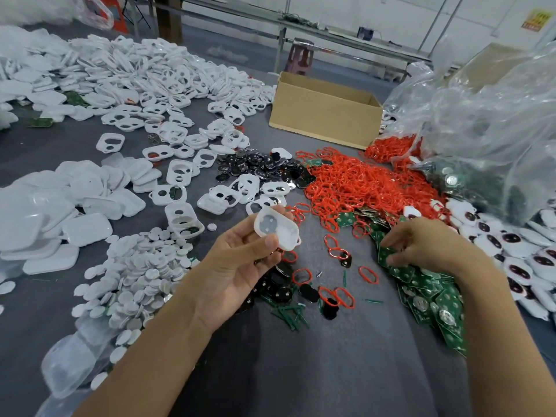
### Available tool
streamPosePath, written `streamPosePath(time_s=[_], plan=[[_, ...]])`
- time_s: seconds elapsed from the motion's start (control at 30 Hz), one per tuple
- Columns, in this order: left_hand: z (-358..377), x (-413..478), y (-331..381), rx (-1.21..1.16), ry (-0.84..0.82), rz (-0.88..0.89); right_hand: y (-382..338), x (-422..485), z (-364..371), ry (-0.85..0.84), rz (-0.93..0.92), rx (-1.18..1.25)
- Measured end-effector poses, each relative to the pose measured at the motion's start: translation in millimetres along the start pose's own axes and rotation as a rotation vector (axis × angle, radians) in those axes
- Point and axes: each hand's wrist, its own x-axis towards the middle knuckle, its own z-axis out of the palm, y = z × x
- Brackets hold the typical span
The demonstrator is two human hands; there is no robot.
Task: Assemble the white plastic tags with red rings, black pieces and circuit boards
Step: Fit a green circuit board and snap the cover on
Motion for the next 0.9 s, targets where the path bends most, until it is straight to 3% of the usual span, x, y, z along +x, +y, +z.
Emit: streamPosePath(time_s=[0.33, 0.6, 0.77, 0.9], plan=[[0, -1, 0, 0.013, 0.028, -0.021, -2, 10, 12, -0.056, -0.012, 0.021], [-1, 1, -2, 0.017, -0.003, 0.021, -37, -8, 4, 0.218, -0.308, 0.486], [2, 1, -4, 0.066, 0.036, 0.032, -87, -40, 3, 0.462, -0.651, 0.424], [4, 2, -7, 0.104, 0.092, 0.033, -115, -64, 14, 0.592, -0.681, 0.280]])
